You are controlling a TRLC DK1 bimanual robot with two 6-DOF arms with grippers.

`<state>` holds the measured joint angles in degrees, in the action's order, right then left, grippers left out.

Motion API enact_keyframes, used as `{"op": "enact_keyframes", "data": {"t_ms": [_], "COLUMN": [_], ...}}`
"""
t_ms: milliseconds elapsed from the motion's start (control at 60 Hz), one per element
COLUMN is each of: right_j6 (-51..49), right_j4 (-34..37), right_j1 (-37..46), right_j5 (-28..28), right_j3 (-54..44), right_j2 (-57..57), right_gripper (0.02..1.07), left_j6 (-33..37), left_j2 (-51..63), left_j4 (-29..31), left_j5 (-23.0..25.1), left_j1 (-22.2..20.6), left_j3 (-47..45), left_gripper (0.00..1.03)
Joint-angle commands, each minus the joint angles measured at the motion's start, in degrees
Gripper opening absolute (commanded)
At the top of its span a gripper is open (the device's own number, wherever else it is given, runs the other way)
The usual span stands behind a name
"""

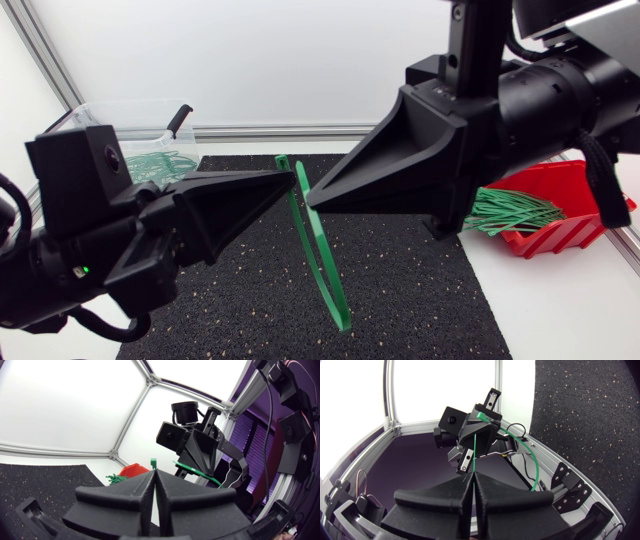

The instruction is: Take a green cable tie from the red box, thread the tail through the head to close it, then place it in the transparent bin on the left.

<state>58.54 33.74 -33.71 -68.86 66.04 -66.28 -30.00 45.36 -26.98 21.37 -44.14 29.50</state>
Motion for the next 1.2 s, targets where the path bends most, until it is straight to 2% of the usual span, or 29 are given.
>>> {"op": "enact_keyframes", "data": {"t_ms": [0,417,667,1183], "right_j6": [1.6,1.6,1.6,1.6], "right_j4": [1.2,1.7,1.7,3.1], "right_j1": [-0.7,-1.2,-1.4,-3.1], "right_j5": [0.5,0.8,0.9,1.4], "right_j3": [-0.3,-2.8,-2.7,0.3], "right_j2": [2.7,6.3,7.7,6.4], "right_gripper": [0.08,0.08,0.08,0.08], "left_j6": [-1.0,1.7,1.9,1.5], "left_j2": [-0.5,1.0,-0.7,-0.6], "left_j4": [-0.4,0.4,3.1,3.1], "left_j5": [-1.1,-9.4,-10.5,-11.5], "left_j1": [-1.6,-10.4,-10.6,-11.9], "left_j3": [0.7,3.6,5.5,6.6], "left_gripper": [0.04,0.04,0.04,0.04]}}
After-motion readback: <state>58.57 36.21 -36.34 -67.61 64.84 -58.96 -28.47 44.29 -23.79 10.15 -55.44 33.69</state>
